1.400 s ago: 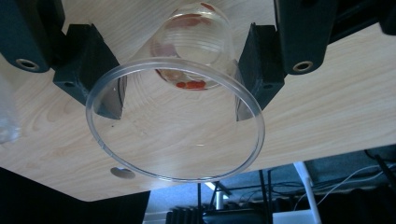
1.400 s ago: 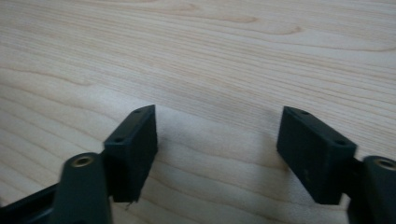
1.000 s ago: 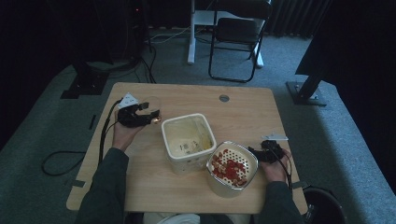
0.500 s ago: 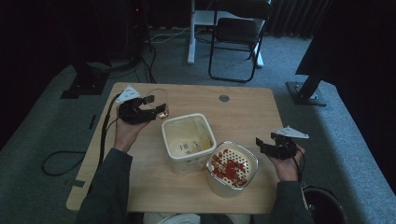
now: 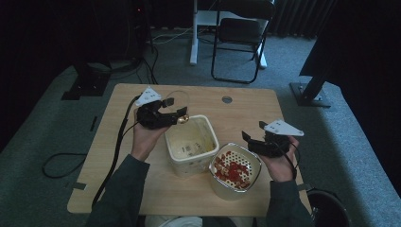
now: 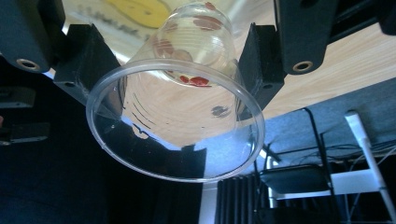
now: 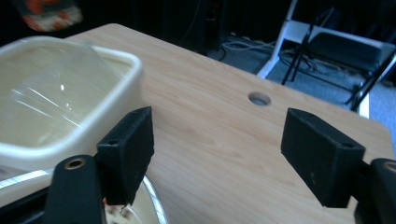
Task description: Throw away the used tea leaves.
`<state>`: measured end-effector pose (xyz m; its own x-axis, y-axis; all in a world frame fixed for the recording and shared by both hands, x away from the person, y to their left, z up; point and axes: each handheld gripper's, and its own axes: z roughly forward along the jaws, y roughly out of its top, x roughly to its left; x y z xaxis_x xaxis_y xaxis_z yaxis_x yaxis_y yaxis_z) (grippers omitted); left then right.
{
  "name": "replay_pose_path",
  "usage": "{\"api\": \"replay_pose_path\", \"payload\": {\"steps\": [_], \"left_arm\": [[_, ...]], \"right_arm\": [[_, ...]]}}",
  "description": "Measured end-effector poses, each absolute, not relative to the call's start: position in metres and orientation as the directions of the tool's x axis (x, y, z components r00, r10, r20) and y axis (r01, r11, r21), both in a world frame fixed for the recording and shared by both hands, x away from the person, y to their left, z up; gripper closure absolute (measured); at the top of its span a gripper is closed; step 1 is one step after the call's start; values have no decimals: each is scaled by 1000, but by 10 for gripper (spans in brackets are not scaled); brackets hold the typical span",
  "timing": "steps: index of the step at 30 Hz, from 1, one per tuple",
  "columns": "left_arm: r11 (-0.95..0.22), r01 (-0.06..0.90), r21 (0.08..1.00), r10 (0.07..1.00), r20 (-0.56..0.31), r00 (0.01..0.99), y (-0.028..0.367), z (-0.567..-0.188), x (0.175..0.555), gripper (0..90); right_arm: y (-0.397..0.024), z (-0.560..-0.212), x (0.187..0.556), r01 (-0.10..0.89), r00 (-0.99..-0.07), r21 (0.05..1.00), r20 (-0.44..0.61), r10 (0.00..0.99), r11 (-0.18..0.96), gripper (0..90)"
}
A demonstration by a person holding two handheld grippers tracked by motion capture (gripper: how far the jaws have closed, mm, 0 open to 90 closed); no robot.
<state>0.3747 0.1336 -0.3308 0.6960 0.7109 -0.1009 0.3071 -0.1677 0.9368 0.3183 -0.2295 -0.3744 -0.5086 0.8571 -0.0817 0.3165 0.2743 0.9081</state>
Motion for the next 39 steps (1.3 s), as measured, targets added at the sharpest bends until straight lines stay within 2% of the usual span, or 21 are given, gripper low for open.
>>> {"api": "replay_pose_path", "payload": {"steps": [10,21,33,39], "left_arm": [[-196,286,938,661,-89,745,86,-329,367,355],[-227,253,940,592,-73,802,30,-315,353,354],[-254,266,930,525,-98,845,0,-317,343,354],[-255,290,922,500,-131,856,-5,-321,342,354]], "right_arm": [[-192,-369,317,277,-575,908,-106,811,315,222],[-178,-367,313,247,-616,915,-106,781,319,205],[-175,-358,315,201,-554,936,-135,821,289,183],[-174,-360,318,185,-551,938,-147,821,292,237]]}}
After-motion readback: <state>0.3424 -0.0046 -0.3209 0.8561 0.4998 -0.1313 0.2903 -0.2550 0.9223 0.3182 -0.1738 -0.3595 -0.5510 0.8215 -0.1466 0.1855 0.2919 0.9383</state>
